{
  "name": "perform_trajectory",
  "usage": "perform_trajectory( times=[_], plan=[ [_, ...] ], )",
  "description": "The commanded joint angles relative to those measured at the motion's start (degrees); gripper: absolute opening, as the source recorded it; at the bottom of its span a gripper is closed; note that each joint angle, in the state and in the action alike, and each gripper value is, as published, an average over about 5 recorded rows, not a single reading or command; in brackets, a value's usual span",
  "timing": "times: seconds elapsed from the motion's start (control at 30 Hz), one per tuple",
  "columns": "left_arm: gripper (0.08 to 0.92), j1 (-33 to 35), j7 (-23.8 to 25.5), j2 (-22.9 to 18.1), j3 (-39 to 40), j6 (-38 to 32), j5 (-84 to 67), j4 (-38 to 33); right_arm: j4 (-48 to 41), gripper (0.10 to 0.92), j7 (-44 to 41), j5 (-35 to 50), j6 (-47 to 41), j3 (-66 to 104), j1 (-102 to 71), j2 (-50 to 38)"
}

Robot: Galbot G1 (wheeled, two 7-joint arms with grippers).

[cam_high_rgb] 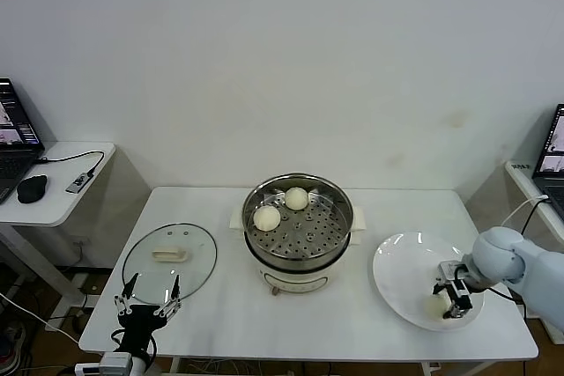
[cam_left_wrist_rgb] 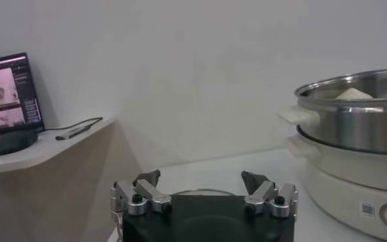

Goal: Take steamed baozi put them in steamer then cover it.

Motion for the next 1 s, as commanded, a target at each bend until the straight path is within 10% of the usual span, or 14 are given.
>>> perform_trajectory(
  times=[0.03, 0.57, 1.0],
  plan=[
    [0.823, 0.02, 0.04, 0.06, -0.01, 0.02, 0.03, -0.17, -0.02, 0.490, -0.64, 0.28, 0.04, 0.17, 0.56, -0.01],
    [0.823, -0.35, 0.26, 0.69, 0.23, 0.10, -0.25, -0.44, 1.29, 0.483, -3.90, 11.66, -0.59, -9.51, 27.59, 0.50],
    [0.823, -1.33, 0.37, 1.36, 0.30, 0.38, -0.94, -0.41, -4.68, 0.492, -1.98, 21.89, -0.68, -26.46, 54.85, 17.59]
  ],
)
